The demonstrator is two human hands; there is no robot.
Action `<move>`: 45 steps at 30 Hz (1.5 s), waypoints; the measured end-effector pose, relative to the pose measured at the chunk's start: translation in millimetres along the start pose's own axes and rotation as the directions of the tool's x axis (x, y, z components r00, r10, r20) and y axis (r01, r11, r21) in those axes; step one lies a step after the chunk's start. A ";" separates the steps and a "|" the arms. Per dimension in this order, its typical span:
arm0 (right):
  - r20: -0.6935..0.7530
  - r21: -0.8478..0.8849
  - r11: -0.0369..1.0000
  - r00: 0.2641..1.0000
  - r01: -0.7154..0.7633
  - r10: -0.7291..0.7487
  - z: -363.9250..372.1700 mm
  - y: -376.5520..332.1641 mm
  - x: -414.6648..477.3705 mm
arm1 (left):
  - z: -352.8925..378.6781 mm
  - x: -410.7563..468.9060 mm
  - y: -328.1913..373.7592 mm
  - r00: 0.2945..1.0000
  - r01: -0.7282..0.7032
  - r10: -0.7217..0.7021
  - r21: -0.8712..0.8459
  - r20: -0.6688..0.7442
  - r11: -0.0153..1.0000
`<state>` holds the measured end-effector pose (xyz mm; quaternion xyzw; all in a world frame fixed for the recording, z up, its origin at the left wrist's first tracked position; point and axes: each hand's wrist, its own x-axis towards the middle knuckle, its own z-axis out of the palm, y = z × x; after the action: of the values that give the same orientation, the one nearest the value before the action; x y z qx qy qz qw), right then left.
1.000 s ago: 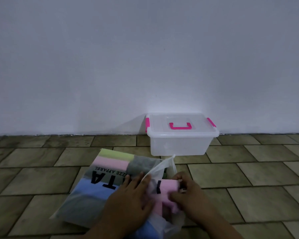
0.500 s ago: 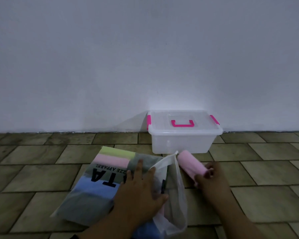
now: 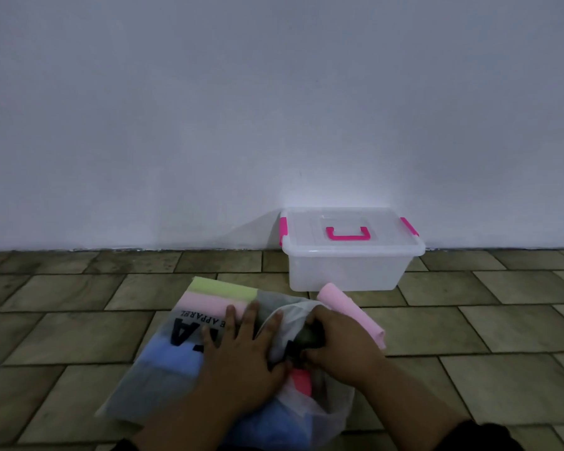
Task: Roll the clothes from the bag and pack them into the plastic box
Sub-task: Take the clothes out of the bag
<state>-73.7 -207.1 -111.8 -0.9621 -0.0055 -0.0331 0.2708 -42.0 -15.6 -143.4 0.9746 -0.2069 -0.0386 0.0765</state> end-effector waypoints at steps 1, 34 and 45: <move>0.022 -0.015 1.000 1.000 -0.001 0.001 2.6 -1.9 3.2 | 0.1 -0.2 0.3 1.000 0.003 -0.003 0.003 -0.006 1.000; -0.106 0.109 0.992 0.992 -0.060 0.072 -21.3 8.2 -48.7 | 2.5 1.4 -11.8 0.996 -0.075 0.076 -0.028 0.048 0.997; 0.394 0.324 0.936 0.919 -0.140 0.001 -0.9 -14.7 -33.4 | 6.7 -8.0 -9.0 0.996 -0.072 0.068 -0.069 -0.057 0.995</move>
<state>-107.5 -194.8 -105.6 -0.8863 -0.0296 0.1693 0.4301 -46.4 -5.1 -151.1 0.9641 -0.2371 -0.0165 0.1182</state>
